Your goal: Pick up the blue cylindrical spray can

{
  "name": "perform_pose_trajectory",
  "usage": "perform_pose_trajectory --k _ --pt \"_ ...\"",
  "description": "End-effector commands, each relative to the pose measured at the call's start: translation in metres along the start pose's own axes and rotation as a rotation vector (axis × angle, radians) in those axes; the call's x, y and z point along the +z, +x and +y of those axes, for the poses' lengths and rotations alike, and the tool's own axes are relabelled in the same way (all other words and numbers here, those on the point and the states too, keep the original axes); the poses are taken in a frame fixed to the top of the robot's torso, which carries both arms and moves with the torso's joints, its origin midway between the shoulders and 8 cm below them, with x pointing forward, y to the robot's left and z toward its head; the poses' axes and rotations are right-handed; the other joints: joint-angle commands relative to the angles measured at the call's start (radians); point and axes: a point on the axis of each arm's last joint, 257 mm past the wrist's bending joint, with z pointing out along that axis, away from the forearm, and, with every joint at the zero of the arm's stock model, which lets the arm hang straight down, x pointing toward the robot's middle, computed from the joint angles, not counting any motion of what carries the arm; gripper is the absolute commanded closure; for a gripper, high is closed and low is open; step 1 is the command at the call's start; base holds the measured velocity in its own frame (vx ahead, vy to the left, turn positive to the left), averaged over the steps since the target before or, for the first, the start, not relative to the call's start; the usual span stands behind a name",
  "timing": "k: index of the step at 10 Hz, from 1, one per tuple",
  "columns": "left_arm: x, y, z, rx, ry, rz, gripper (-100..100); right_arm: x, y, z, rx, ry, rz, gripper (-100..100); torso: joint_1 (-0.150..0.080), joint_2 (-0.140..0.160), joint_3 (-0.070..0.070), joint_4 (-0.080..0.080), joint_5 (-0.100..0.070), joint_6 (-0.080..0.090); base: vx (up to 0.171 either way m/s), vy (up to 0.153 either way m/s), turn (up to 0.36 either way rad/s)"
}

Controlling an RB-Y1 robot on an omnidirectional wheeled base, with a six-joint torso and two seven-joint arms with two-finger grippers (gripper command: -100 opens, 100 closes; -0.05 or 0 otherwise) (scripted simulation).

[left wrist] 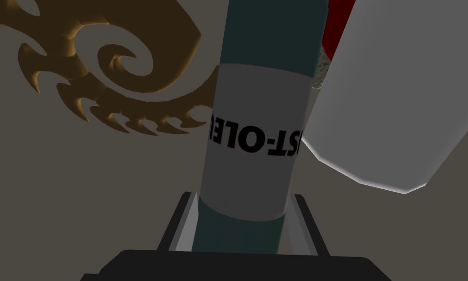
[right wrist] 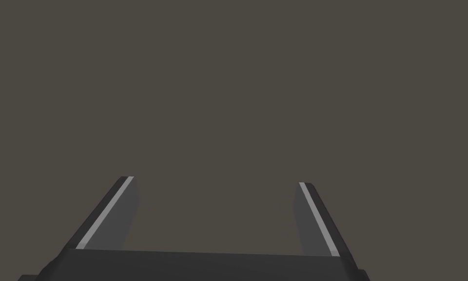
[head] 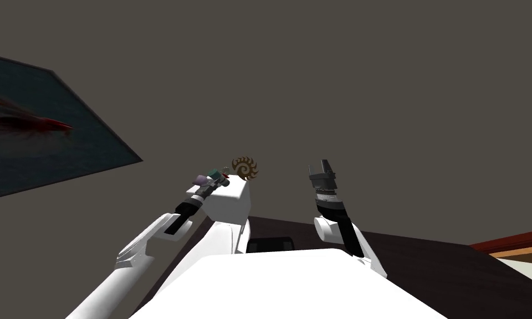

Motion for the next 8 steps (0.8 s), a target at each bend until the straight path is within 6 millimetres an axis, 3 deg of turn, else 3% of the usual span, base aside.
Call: perform_pose_trajectory --k 1,2,3,6,8 --pt "-0.012 0.003 -0.007 0.0 0.006 0.01 100 0.0 0.0 0.0 0.0 0.0 0.0 0 0.0 0.0 0.0 0.0 0.0 0.0 0.052 0.0 0.003" --pt "-0.016 0.001 -0.016 0.0 0.021 0.008 100 0.0 0.0 0.0 0.0 0.0 0.0 0 0.0 0.003 0.001 0.0 0.0 0.0 0.0 0.0 0.0" --pt "-0.024 -0.009 -0.008 0.012 0.001 0.005 100 0.0 0.0 0.0 0.0 0.0 0.0 0 -0.001 0.006 0.004 0.002 0.0 0.0 0.066 -0.02 -0.006" --pt "-0.042 -0.006 -0.03 0.008 0.032 0.022 100 0.0 0.0 0.0 0.0 0.0 0.0 0 -0.002 0.004 0.003 0.002 -0.001 0.001 0.059 -0.007 0.004" --pt "-0.041 -0.008 -0.03 0.009 0.034 0.019 100 0.0 0.0 0.0 0.0 0.0 0.0 0 -0.002 0.009 0.006 0.003 -0.001 0.001 -0.003 0.002 0.002"
